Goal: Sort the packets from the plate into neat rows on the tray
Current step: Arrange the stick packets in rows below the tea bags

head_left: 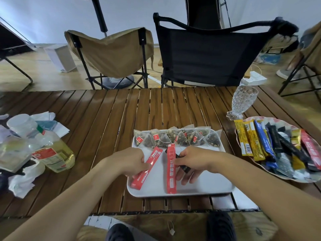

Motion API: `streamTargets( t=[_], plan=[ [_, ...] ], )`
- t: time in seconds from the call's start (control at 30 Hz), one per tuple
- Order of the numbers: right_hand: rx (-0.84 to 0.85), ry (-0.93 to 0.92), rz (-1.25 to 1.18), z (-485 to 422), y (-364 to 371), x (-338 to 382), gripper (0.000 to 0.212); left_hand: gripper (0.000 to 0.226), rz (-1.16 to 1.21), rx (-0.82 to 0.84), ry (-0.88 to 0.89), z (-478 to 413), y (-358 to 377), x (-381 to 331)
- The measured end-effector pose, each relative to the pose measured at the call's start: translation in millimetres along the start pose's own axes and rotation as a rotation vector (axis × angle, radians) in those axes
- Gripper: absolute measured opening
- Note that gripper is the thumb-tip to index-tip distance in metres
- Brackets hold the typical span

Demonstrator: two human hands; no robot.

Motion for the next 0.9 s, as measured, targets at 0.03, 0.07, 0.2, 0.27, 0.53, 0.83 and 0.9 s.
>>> streamTargets(
  t=[0.03,0.07,0.2,0.27,0.53,0.83,0.9],
  plan=[
    [0.011,0.003,-0.031,1,3,2,0.035,0.031,0.006,0.018,0.02,-1,2,-1],
    [0.024,0.007,-0.06,1,5,4,0.035,0.029,0.013,0.048,0.038,0,2,-1],
    [0.079,0.016,-0.091,4,16,11,0.032,0.028,0.052,0.162,0.078,9,-3,6],
    [0.082,0.018,-0.09,5,17,14,0.032,0.03,0.108,0.155,0.105,14,-11,11],
    [0.045,0.02,-0.062,8,4,16,0.033,0.032,0.221,0.213,0.22,36,-21,8],
    [0.122,-0.023,-0.103,12,9,19,0.032,0.037,0.15,0.213,-0.059,28,-22,33],
    [0.129,-0.031,-0.109,12,13,21,0.032,0.044,0.102,0.16,-0.064,16,-14,30]
  ],
)
Point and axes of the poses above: each hand's wrist, its own z-axis away from the middle knuckle, its own y-axis out of the palm, x = y × z, the point moved 6 cm from there along -z, towards the middle knuckle, and after that the axes turned 9 degrees about z, right-handed, at the moved point
